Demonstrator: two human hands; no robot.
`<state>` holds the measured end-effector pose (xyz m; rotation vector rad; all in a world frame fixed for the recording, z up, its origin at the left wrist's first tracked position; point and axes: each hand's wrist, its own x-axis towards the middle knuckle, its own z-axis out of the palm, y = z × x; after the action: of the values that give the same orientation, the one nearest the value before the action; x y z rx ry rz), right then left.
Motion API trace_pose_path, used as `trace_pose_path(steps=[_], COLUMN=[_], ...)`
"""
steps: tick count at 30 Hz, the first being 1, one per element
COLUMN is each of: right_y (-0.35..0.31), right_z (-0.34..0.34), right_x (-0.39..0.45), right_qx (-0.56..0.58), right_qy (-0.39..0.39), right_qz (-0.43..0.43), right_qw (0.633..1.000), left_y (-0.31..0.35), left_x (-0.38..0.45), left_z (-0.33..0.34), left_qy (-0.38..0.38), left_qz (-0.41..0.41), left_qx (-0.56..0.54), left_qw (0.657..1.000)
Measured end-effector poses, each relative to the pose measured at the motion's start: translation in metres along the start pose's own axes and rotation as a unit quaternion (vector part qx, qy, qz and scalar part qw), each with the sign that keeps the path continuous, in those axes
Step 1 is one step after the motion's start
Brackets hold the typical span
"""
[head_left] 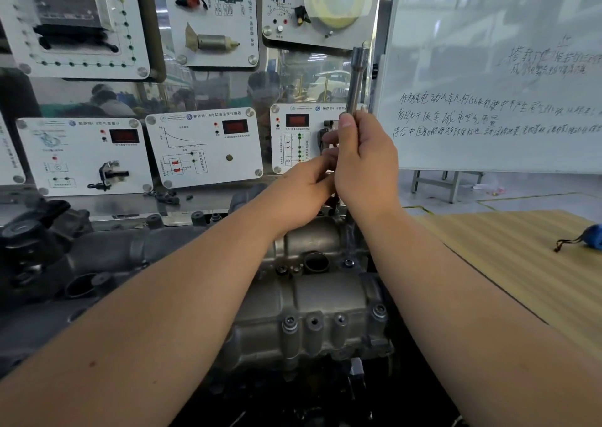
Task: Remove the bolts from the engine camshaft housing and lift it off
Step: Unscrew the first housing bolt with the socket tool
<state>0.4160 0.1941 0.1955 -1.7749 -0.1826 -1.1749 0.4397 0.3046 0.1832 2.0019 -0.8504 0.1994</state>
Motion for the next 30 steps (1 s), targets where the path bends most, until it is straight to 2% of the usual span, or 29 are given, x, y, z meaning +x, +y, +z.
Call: trace_pose_path(steps=[30], right_y=[0.0033], right_z=[0.0019], right_x=[0.0017], right_qx=[-0.012], right_qy=[-0.006], right_qz=[-0.017], right_qw=[1.000], left_y=[-0.0019], left_x=[0.0027], left_z=[0.0017], left_qy=[0.001], left_qz=[0.001], left_qx=[-0.007], left_qw=[1.000])
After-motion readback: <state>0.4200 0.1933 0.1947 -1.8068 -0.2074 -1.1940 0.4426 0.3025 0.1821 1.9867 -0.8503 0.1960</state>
